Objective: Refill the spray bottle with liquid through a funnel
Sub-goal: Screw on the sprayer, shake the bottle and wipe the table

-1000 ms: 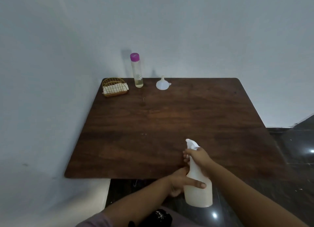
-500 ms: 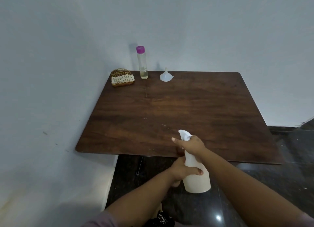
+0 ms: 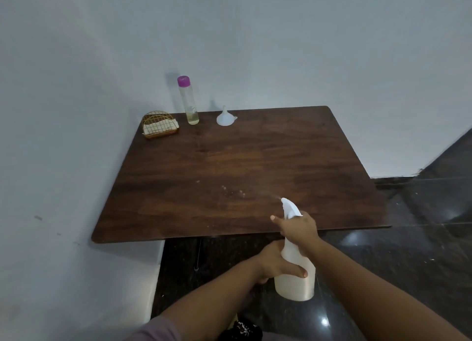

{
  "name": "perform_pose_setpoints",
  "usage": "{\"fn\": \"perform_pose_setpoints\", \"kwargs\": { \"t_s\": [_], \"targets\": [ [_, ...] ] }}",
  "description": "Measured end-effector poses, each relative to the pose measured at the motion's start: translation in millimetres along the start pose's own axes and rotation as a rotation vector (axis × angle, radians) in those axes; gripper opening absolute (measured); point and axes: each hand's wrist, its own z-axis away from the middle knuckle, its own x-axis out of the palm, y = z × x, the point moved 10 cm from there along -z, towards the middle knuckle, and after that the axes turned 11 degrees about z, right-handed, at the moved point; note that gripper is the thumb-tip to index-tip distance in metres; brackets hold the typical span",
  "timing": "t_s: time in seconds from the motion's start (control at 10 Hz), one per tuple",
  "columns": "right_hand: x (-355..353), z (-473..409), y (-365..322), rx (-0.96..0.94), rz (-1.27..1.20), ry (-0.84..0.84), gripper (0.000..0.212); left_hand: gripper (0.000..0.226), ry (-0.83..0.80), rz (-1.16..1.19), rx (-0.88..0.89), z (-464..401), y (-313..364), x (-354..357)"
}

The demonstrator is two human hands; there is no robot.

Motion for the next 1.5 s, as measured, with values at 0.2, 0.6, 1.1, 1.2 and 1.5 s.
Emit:
{"fn": "perform_pose_setpoints", "kwargs": {
  "t_s": [0.2, 0.6, 1.1, 1.2, 1.5],
  "targets": [
    [-17, -1, 16, 0.017, -0.062, 0.014, 0.069, 0.111, -0.085, -0.012, -0.002, -11, -1, 21],
    [-18, -25, -16, -0.057, -0.07, -0.189, 0.101, 0.117, -0.096, -0.061, 0.017, -37, 33, -3],
    [-18, -97, -219, -0.573, 0.09, -0.279, 0.118, 0.104, 0.187, -0.514, 0.515, -91, 290, -205],
    [-33, -118, -253, -0.635, 0.122, -0.025, 0.097, 0.115, 0.201, -0.508, 0.56, -108, 311, -225],
    [-56, -233, -324, -0.703, 0.024, 0.239, 0.088, 0.085, 0.406, -0.361, 0.517, -182, 351, -290]
  ]
}}
